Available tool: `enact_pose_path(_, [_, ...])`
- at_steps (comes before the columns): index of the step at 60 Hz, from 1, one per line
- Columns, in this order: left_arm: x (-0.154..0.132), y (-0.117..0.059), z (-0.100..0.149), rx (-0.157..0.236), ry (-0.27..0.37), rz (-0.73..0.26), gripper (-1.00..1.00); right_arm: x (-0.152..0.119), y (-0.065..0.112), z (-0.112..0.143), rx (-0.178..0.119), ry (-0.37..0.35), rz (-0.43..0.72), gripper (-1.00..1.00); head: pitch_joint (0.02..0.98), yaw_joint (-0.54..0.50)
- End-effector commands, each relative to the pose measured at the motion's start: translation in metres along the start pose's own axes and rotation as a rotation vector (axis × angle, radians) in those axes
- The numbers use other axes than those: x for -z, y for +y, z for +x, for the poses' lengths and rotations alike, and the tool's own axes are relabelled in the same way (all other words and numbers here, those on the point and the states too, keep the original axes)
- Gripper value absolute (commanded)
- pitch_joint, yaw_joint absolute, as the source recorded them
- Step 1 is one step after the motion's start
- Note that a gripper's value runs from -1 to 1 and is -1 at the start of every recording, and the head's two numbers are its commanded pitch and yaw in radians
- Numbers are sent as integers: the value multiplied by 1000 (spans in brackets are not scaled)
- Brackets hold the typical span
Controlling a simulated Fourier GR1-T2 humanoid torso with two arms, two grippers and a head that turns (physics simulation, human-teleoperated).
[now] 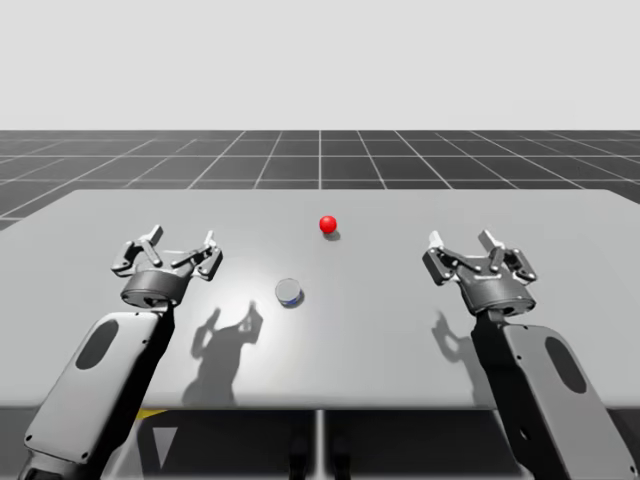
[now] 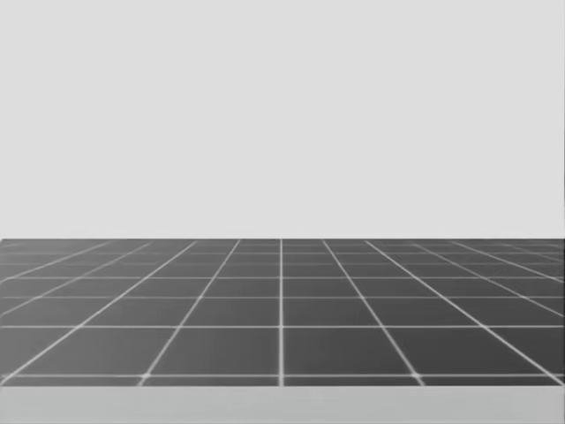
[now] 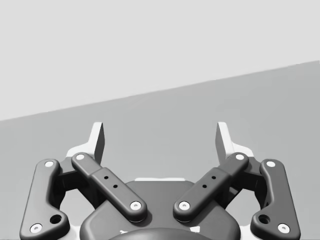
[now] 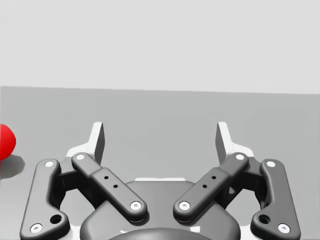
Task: Watch the red light. When it turns green, pick up the object.
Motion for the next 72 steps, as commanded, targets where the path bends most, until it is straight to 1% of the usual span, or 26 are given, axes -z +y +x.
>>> enact_pose_path(1, [5, 1, -9, 19, 20, 6, -1000, 1, -4, -8, 0, 15, -17, -1000, 83, -5])
enact_pose_path(3, [5, 1, -9, 19, 20, 7, -1000, 1, -3, -8, 0, 14, -13, -1000, 84, -5])
enact_pose_path(6, [5, 1, -9, 18, 21, 9, -1000, 1, -4, -6, 15, 16, 7, -1000, 89, -3])
enact_pose_path(8, [5, 2, -9, 17, 21, 10, -1000, 1, -4, -5, 9, 19, 7, -1000, 94, -3])
enact_pose_path(11, [5, 2, -9, 18, 23, 11, -1000, 2, -5, -5, 12, 46, 25, -1000, 122, -1])
enact_pose_path(14, [5, 2, -9, 17, 24, 11, -1000, 2, -5, -5, 8, 36, 14, -1000, 142, 1])
enact_pose_path(15, [5, 2, -9, 18, 25, 11, -1000, 3, -6, -6, 0, 34, 7, -1000, 168, 4])
enact_pose_path(23, [5, 3, -9, 21, 27, 10, -1000, 3, -6, -6, -3, 29, -10, -1000, 245, 12])
enact_pose_path(24, [5, 3, -9, 22, 27, 10, -1000, 3, -6, -6, -5, 28, -11, -1000, 270, 14])
enact_pose_path(33, [5, 4, -10, 32, 27, 7, -1000, 4, -7, -7, -8, 28, -6, -1000, 368, 24])
enact_pose_path(34, [6, 4, -10, 34, 27, 6, -1000, 4, -7, -7, -11, 27, -6, -1000, 393, 24])
enact_pose_path(36, [6, 4, -10, 34, 27, 6, -1000, 4, -7, -8, -12, 27, -4, -1000, 401, 24])
enact_pose_path(39, [6, 4, -11, 37, 27, 4, -1000, 4, -6, -8, -14, 26, -2, -1000, 447, 17])
enact_pose_path(46, [7, 5, -11, 38, 26, 2, -1000, 4, -6, -7, -13, 27, -2, -1000, 509, 5])
enact_pose_path(51, [7, 6, -10, 26, 23, 0, -1000, 4, -6, -8, -13, 28, 0, -1000, 539, -3])
enact_pose_path(57, [6, 6, -10, 22, 22, -1, -1000, 4, -6, -8, -13, 29, 3, -1000, 560, -23])
enact_pose_path(63, [6, 7, -10, 20, 22, -2, -1000, 4, -6, -8, -12, 29, 5, -1000, 566, -41])
enact_pose_path(72, [6, 7, -10, 20, 22, -3, -1000, 3, -5, -8, -13, 29, 7, -1000, 567, -40])
